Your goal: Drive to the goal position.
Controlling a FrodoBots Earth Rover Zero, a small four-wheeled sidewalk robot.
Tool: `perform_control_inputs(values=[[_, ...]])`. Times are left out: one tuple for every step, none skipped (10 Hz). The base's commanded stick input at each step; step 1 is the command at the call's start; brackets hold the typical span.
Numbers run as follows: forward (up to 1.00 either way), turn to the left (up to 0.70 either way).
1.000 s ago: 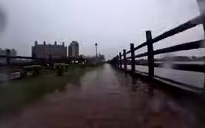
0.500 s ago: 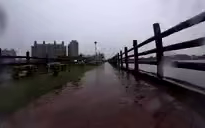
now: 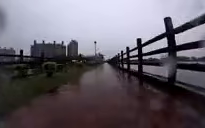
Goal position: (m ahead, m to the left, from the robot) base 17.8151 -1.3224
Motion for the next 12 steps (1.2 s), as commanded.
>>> perform_control_inputs(values=[[1.0, 0.0], [1.0, 0.0], [1.0, 0.0], [1.0, 0.0], [1.0, 0.0], [1.0, 0.0], [0.97, 0.0], [0.94, 0.0], [0.98, 0.0], [1.0, 0.0], [1.0, 0.0], [1.0, 0.0]])
